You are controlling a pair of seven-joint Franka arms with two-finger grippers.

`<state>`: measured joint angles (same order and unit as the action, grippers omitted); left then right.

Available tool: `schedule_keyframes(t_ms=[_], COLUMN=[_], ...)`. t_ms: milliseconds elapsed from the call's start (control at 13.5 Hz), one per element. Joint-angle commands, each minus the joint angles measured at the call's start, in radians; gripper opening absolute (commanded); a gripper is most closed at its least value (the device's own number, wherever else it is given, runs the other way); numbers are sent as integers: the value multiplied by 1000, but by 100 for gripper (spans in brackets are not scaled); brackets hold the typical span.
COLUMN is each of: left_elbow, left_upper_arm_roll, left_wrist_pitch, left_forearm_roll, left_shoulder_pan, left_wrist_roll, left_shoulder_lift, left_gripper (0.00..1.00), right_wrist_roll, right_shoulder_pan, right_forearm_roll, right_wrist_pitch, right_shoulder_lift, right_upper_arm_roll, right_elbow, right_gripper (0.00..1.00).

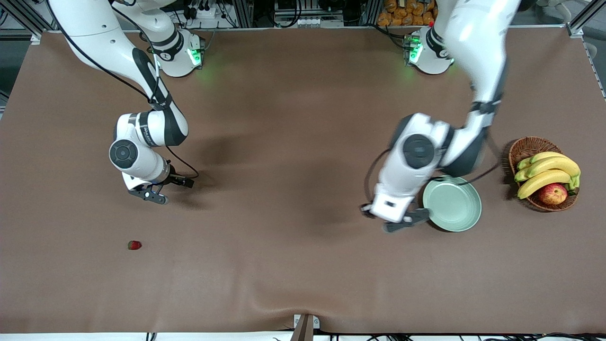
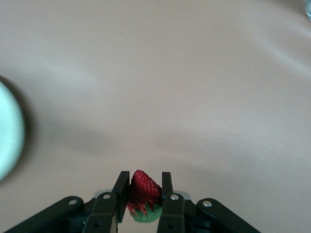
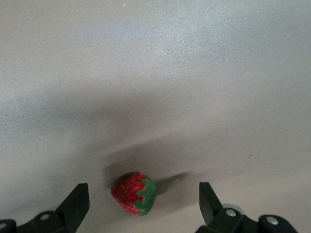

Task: Collect all strawberries into plate
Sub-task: 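Lower the strawberry onto the green plate and open the left gripper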

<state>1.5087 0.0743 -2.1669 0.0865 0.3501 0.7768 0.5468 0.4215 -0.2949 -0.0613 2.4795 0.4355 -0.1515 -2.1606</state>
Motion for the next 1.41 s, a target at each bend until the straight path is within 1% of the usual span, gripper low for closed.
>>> schedule_keyframes(t_ms=[0,149,223,372,520,669,743,818,892,966,1041,1115,1338], left_elbow=[44,99,102,111,174,267,289,294,297,307,312,318,314], left_upper_arm_roll=[13,12,13,10,13,10,10,12,13,12,12,15,16], left_wrist_pitch=[123,145,145,133,43,-86,-111,-111,-113,-114,-113,-111,-73], left_forearm_roll=[21,22,22,25,45,48,65,102,125,125,125,125,125], left_shoulder_pan=[-109,-178,-210,-238,-282,-316,-335,-358,-368,-369,-378,-391,-405], left_wrist_roll=[-192,-311,-336,-347,-387,-456,-476,-494,-504,-504,-504,-508,-592], left_shoulder_lift=[-53,-54,-42,13,25,30,25,27,27,18,0,-25,-97], left_gripper=[0,0,0,0,0,0,0,7,29,65,94,100,100], right_wrist_roll=[10,2,0,0,0,0,0,-1,-1,-1,-1,-3,-3], right_shoulder_pan=[16,11,11,10,10,10,10,10,10,10,10,8,-3], right_forearm_roll=[-2,-2,-2,-2,-2,-2,-2,-2,-2,-2,-2,-2,-2], right_wrist_pitch=[47,58,56,56,56,55,49,47,44,44,44,44,44], right_shoulder_lift=[-21,-18,-18,-17,-17,-17,-17,-17,-17,-17,-17,-17,-29], right_upper_arm_roll=[15,17,17,17,17,17,17,17,18,18,18,20,21], right_elbow=[-42,-50,-51,-53,-54,-54,-54,-54,-54,-54,-54,-54,-48], right_gripper=[100,100,100,100,100,99,52,18,0,0,0,0,0])
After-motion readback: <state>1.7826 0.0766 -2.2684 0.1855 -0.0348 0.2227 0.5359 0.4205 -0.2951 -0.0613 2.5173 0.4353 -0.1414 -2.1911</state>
